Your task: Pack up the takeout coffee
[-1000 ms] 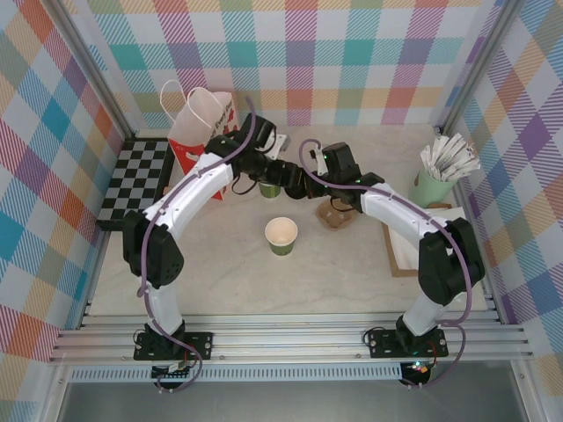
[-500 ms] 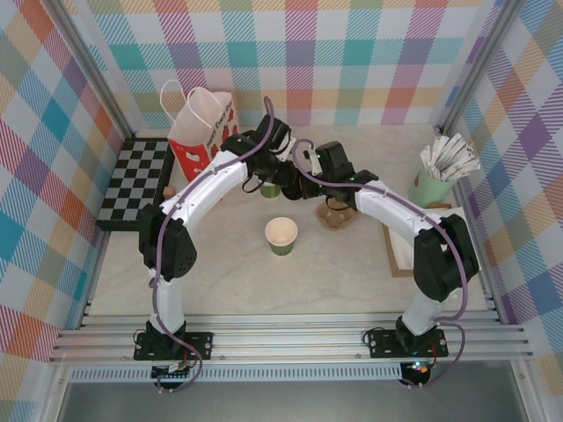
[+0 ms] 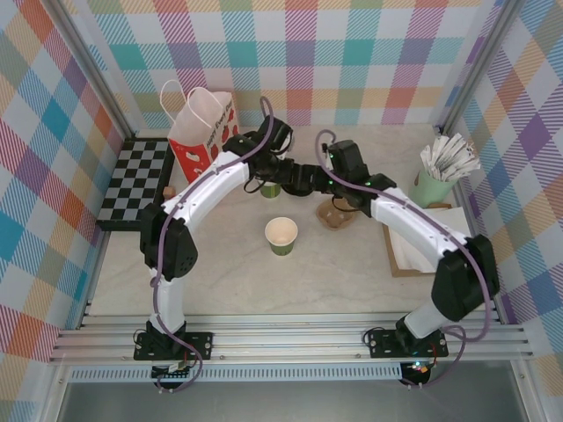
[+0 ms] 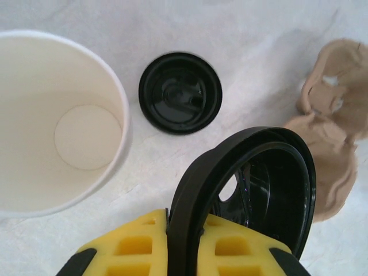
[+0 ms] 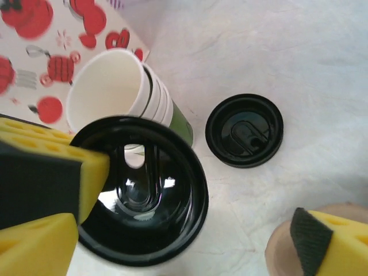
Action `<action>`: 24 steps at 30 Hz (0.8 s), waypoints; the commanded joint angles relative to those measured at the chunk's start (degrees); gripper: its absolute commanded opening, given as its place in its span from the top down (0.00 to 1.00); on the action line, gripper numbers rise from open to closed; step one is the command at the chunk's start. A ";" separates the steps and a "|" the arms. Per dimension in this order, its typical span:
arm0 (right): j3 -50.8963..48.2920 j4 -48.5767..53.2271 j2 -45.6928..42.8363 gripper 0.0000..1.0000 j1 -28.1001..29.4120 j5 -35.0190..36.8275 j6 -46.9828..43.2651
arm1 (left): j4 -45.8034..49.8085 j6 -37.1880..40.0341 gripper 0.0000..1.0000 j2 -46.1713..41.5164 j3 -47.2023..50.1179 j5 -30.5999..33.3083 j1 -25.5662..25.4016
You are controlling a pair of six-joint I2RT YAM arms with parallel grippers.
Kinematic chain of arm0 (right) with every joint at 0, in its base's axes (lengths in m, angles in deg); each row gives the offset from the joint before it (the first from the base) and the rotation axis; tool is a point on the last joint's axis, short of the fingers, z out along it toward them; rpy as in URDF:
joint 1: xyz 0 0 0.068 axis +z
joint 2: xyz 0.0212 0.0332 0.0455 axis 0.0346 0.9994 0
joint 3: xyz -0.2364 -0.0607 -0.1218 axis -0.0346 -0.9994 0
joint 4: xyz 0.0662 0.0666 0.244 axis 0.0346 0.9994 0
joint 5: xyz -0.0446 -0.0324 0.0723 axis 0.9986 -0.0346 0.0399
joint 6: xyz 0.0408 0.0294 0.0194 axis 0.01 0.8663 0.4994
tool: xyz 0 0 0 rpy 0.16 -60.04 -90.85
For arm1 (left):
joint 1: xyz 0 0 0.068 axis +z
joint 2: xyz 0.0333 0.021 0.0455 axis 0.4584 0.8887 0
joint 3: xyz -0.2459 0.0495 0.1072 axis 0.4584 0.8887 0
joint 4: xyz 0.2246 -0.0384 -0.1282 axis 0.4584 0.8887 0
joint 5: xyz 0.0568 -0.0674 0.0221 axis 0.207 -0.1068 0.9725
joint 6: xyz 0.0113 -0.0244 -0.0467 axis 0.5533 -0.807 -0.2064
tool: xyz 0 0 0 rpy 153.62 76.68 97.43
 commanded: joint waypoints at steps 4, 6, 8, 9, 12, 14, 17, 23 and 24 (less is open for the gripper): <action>-7.25 -6.96 -2.60 0.07 2.20 -0.16 27.69 | -19.11 -23.26 1.00 -10.12 12.77 -1.94 -0.63; -8.57 -10.28 -3.00 0.10 2.87 0.48 29.05 | -24.44 -26.51 1.00 -12.50 17.77 -0.72 -0.99; -8.45 -10.41 -3.24 0.14 2.96 2.08 29.98 | -28.58 -28.08 1.00 -14.29 21.53 -0.01 -1.18; -8.42 -10.04 -3.39 0.16 2.97 3.30 30.24 | -30.15 -28.13 1.00 -15.17 23.15 0.33 -1.18; -8.29 -10.61 -3.15 0.21 2.97 4.59 29.99 | -31.92 -27.19 1.00 -16.56 25.56 0.58 -1.26; -7.94 -12.93 -2.52 0.23 2.97 2.99 28.66 | -31.92 -26.34 1.00 -16.78 26.26 0.33 -1.26; -6.38 -14.09 -0.48 0.29 2.96 0.90 27.99 | -35.88 -25.92 1.00 -17.29 28.26 -1.07 -1.27; -5.16 -14.45 1.81 0.53 2.98 1.68 27.52 | -39.18 -25.92 1.00 -18.28 30.38 -1.81 -1.53; -4.76 -14.26 1.99 0.58 2.97 1.70 27.16 | -39.69 -25.93 1.00 -18.44 30.70 -1.98 -1.53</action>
